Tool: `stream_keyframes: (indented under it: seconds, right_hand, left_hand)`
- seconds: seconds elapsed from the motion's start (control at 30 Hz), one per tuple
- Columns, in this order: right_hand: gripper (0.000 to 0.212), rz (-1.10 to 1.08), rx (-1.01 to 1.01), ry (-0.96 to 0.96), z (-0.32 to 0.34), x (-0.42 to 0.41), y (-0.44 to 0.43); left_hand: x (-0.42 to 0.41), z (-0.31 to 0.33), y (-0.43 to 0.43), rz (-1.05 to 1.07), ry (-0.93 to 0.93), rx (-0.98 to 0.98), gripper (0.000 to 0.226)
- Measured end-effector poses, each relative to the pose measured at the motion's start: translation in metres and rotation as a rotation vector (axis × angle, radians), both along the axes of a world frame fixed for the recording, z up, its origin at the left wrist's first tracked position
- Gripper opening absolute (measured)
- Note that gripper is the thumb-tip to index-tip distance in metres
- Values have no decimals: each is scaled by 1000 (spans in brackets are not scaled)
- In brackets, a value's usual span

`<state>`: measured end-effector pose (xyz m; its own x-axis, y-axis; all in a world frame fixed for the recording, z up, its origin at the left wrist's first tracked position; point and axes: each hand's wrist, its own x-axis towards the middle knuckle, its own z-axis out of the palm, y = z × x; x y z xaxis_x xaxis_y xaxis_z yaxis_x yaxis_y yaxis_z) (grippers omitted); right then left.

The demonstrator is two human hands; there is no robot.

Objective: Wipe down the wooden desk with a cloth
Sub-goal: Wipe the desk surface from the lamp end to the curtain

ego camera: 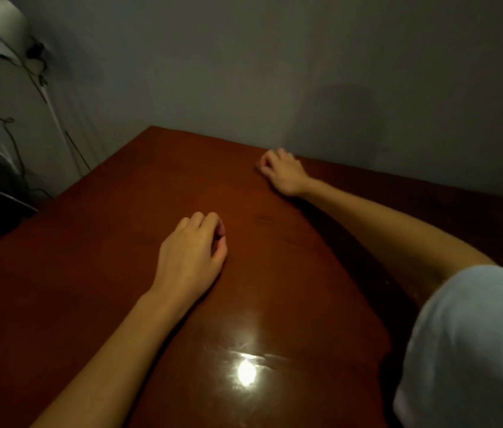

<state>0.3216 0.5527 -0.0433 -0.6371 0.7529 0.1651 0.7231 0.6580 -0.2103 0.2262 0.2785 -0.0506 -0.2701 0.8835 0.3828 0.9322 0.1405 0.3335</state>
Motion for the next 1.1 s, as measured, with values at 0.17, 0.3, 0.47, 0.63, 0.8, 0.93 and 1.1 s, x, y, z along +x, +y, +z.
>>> stream_keyframes:
  seconds: [0.17,0.3,0.47,0.63,0.8,0.93,1.1]
  right_hand:
    - [31,475,39,-44,-1,67,-74]
    - [34,142,53,-4,-5,136,-10]
    - [32,-362,8,5,0,120,55]
    - [28,-41,8,11,-1,66,-5]
    - [43,287,47,22,-4,122,-46]
    - [35,-145,14,-2,-1,173,32]
    - [35,-430,-3,-2,2,137,73]
  left_hand:
    - [-1,0,-1,6,-3,1,6]
    - [1,3,0,2,1,-9,5]
    - [2,4,0,6,4,-22,4]
    - [1,4,-1,8,-2,-36,7]
    - [1,4,-1,2,-5,-25,6]
    - [0,2,0,-4,-1,-16,5]
    - [-1,1,1,-15,8,-8,7]
